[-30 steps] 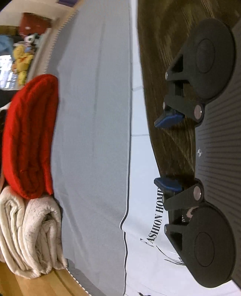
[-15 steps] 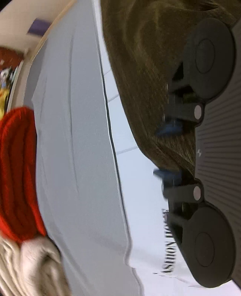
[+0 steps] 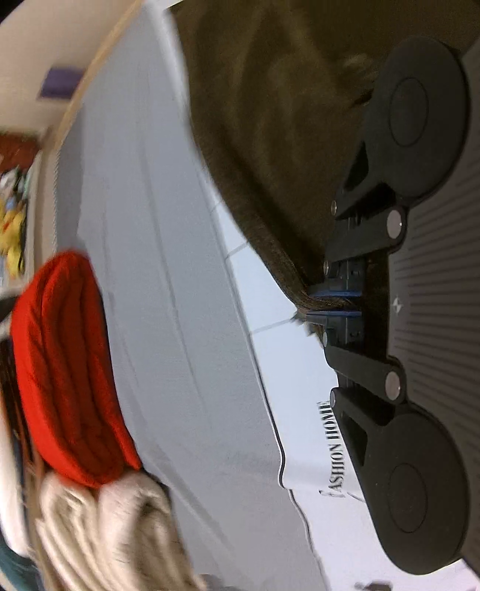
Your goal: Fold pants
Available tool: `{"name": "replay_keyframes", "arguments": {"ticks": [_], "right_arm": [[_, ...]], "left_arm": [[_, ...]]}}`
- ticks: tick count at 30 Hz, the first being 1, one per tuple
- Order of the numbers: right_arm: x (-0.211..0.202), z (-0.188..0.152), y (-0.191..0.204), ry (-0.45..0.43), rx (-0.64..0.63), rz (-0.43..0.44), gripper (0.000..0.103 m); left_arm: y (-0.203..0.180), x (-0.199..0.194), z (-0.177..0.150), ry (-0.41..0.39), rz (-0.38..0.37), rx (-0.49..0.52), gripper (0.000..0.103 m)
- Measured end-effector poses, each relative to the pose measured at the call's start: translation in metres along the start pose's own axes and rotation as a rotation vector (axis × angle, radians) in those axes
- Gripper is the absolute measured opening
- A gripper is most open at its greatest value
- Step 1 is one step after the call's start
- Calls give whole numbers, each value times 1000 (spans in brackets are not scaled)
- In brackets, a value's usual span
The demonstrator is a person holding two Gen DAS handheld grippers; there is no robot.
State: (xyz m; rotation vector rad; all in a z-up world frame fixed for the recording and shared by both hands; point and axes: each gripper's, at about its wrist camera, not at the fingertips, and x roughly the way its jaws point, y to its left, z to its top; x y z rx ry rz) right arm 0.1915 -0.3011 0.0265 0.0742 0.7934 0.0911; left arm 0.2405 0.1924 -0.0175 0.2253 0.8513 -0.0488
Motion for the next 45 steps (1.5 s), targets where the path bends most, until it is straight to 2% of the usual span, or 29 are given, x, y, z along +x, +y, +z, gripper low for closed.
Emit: {"name": "replay_keyframes", "arguments": {"ticks": [2, 4, 6, 9, 11, 13, 14, 16, 17, 20, 21, 24, 28, 33, 36, 38, 40, 42, 45], "right_arm": [[-1, -3, -3, 5, 27, 4, 30], [-4, -6, -5, 5, 49, 12, 30], [-6, -9, -6, 6, 60, 10, 30], [-9, -14, -8, 15, 85, 22, 30], [-9, -17, -11, 23, 97, 18, 30], [-7, -19, -13, 39, 109, 11, 30], [-6, -21, -15, 50, 122, 10, 30], [-4, -25, -18, 73, 148, 14, 30], [-4, -27, -20, 82, 158, 19, 30], [-5, -30, -20, 97, 166, 26, 30], [-7, -31, -19, 93, 162, 23, 30], [-11, -32, -18, 84, 147, 18, 33], [-10, -33, -21, 82, 158, 9, 35], [-8, -27, -34, 56, 235, 6, 35], [-7, -23, -49, 25, 345, 12, 35], [-4, -19, -58, 7, 429, 26, 35], [2, -15, -67, -11, 507, 37, 35], [12, -12, -76, -18, 579, 48, 35], [35, -10, -86, 1, 695, 74, 35]], "left_arm": [[-16, -33, -9, -22, -5, 39, 6], [-25, -71, -22, -63, -46, 7, 6], [-35, -105, -46, -91, -98, -43, 6], [-59, -130, -92, -68, -135, -79, 6], [-72, -129, -121, -19, -174, -125, 6], [-76, -124, -132, 56, -190, -188, 13], [-71, -125, -133, 61, -208, -255, 15], [-51, -129, -139, 37, -276, -412, 27], [-42, -128, -144, 45, -308, -488, 28], [-20, -112, -162, 154, -393, -677, 31], [-18, -104, -167, 204, -410, -711, 37], [-17, -80, -174, 317, -400, -742, 55], [-10, -65, -172, 310, -325, -804, 60], [0, -62, -163, 267, -290, -905, 61], [-2, -60, -162, 277, -262, -907, 60], [-3, -61, -160, 274, -230, -901, 54], [1, -61, -156, 273, -183, -905, 24], [5, -66, -156, 254, -151, -907, 16], [10, -80, -148, 165, -112, -870, 12]]}}
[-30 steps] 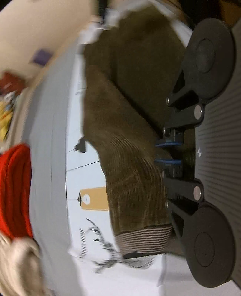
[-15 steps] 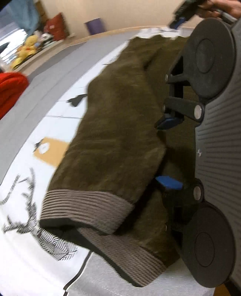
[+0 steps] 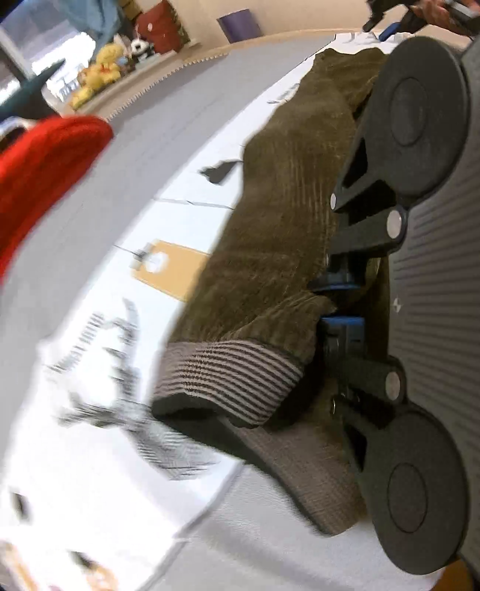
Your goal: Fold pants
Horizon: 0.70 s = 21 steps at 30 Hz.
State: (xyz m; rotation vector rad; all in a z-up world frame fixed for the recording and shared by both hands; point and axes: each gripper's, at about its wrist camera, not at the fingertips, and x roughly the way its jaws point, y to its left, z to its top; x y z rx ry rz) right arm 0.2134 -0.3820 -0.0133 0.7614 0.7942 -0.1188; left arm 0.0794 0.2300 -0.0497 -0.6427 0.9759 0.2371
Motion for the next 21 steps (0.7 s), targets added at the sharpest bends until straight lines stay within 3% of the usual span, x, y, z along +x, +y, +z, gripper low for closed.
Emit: {"name": "replay_keyframes", "arguments": {"ticks": [4, 11, 21], "right_arm": [[37, 7, -2, 22, 67, -12, 37], [99, 16, 5, 52, 90, -54, 44], [160, 23, 9, 49, 91, -93, 45]], "left_arm": [[-11, -13, 5, -89, 26, 85, 11], [-6, -6, 7, -48, 39, 40, 11], [-4, -1, 10, -18, 48, 26, 11]]}}
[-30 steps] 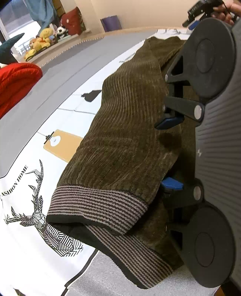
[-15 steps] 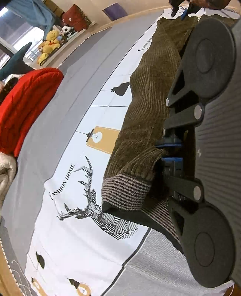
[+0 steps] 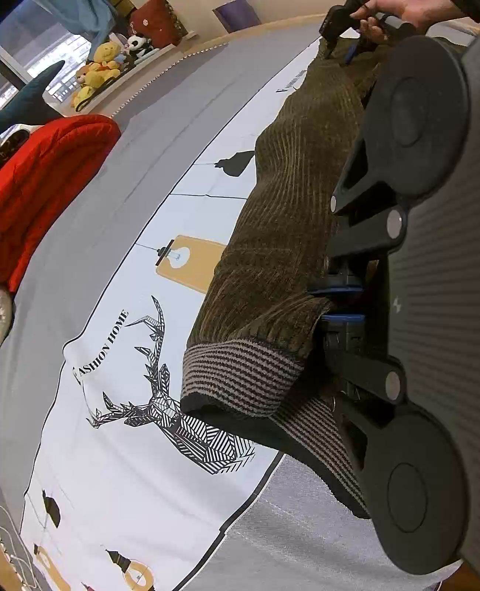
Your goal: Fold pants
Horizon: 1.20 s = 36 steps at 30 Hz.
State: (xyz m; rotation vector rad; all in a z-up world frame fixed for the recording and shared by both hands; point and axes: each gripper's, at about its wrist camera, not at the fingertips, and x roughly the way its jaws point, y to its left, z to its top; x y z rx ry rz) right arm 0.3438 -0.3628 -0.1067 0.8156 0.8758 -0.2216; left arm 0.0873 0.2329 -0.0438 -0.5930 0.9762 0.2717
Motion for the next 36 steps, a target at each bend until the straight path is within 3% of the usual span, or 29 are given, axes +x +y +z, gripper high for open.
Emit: {"name": "replay_keyframes", "arguments": {"ticks": [2, 4, 5, 6, 11, 18, 24, 26, 29, 31, 32, 34, 36], "right_arm": [[3, 1, 3, -23, -9, -4, 43], [3, 1, 5, -48, -19, -1, 24], [4, 1, 6, -49, -29, 6, 9], [3, 0, 8, -57, -42, -2, 4], [-26, -2, 12, -103, -51, 8, 3], [-129, -8, 18, -135, -151, 48, 2], [-227, -52, -35, -168, -225, 49, 2], [-233, -71, -63, -115, -245, 5, 2], [-208, -90, -109, 114, -240, -94, 3], [-200, -90, -140, 178, -179, -150, 4], [-207, -83, -152, 147, -147, -174, 8], [-228, -65, -168, 42, -93, -142, 8], [-248, -45, -186, -74, -31, -131, 26]], "left_arm": [[-2, 0, 0, -3, 2, 7, 11], [-3, -1, 1, -4, 3, 13, 11], [-3, -1, 1, -5, 4, 16, 11], [-4, -1, 1, -5, 6, 20, 11], [-4, -3, 4, -9, 4, 27, 11], [3, -21, 1, -61, -24, 31, 7], [27, -41, -6, -86, -39, 21, 6], [40, -42, -8, -60, -27, 2, 6], [62, -35, -11, 21, -10, -61, 6], [74, -29, -13, 70, 3, -125, 6], [79, -27, -14, 84, 2, -153, 7], [81, -26, -16, 99, -5, -182, 8], [78, -27, -18, 94, -14, -189, 11]]}}
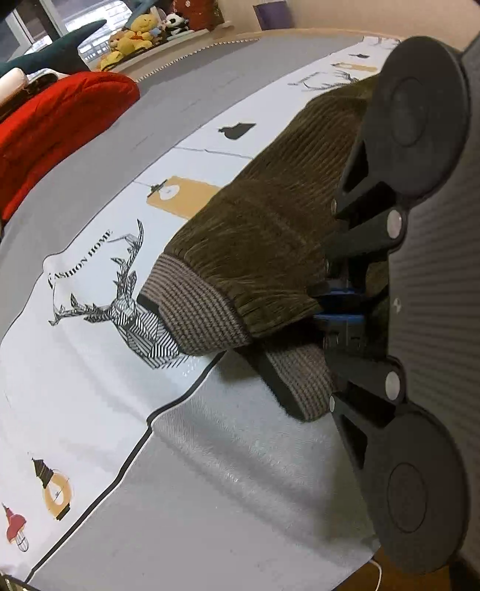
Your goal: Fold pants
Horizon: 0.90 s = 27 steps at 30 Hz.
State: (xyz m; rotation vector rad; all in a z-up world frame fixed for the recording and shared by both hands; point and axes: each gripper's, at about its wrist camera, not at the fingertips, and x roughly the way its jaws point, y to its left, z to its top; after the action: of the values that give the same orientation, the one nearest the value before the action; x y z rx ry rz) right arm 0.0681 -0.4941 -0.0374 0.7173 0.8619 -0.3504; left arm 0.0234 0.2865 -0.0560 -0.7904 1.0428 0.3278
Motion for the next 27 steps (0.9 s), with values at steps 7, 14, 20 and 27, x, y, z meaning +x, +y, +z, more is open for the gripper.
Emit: {"name": "replay_keyframes", "arguments": {"ticks": [7, 14, 20, 27], "right_arm": [[29, 34, -63, 27, 292, 16, 35], [66, 38, -55, 95, 320, 26, 35], [92, 41, -40, 129, 276, 3, 37], [104, 45, -19, 113, 195, 22, 37]], "left_arm": [[-15, 7, -5, -20, 16, 31, 37], [-24, 14, -6, -46, 57, 51, 38], [-30, 21, -8, -50, 80, 84, 38], [-33, 25, -6, -48, 88, 90, 38]]}}
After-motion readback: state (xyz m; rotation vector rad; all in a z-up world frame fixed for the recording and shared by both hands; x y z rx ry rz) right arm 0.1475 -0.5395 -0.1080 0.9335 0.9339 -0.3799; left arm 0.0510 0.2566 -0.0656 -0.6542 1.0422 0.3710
